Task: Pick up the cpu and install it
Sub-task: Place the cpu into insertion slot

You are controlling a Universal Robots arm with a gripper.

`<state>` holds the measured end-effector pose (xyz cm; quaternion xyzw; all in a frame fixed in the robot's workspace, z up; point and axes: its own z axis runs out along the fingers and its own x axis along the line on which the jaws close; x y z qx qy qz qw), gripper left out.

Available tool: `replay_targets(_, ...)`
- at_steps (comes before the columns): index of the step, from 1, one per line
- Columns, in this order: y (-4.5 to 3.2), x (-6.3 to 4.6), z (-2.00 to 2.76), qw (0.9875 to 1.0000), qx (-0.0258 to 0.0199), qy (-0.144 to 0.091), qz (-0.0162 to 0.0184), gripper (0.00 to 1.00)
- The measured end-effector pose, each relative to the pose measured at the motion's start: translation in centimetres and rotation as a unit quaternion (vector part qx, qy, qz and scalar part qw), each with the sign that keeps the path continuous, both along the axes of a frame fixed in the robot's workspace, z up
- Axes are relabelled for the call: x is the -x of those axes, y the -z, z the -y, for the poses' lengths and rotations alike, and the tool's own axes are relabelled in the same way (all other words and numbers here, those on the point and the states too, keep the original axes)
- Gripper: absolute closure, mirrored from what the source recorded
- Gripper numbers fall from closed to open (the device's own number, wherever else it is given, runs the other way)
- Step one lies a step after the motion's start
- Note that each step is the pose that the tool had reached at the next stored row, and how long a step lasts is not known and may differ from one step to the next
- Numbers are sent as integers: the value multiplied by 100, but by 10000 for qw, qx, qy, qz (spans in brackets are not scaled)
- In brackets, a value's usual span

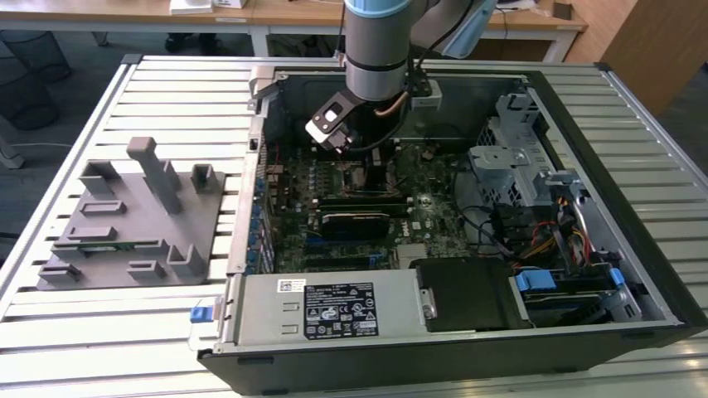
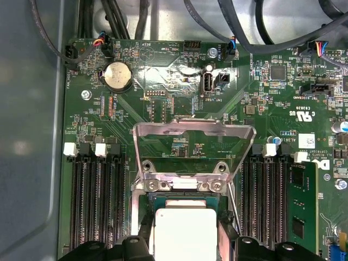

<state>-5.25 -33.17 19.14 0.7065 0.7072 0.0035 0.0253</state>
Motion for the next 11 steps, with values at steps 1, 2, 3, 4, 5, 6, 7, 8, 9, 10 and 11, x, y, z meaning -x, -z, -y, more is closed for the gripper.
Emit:
replay_targets(1,0,0,0,10000,0,0,0,46)
replay_targets(2,0,0,0,10000,0,0,0,46)
replay_targets(3,0,0,0,10000,0,0,0,46)
replay_targets(4,1,0,0,10000,0,0,0,46)
replay_targets(5,2,0,0,10000,0,0,0,46)
replay_targets(6,6,-1,-2,10000,-3,0,2,45)
replay_targets(7,11,-3,-4,10000,-5,-1,4,45)
replay_targets(8,12,-2,-5,10000,-5,-1,3,45)
replay_targets(9,11,-1,-4,10000,-2,0,1,39)
replay_targets(10,11,0,-4,10000,0,0,0,39)
replay_targets(11,11,0,-4,10000,-2,0,0,39)
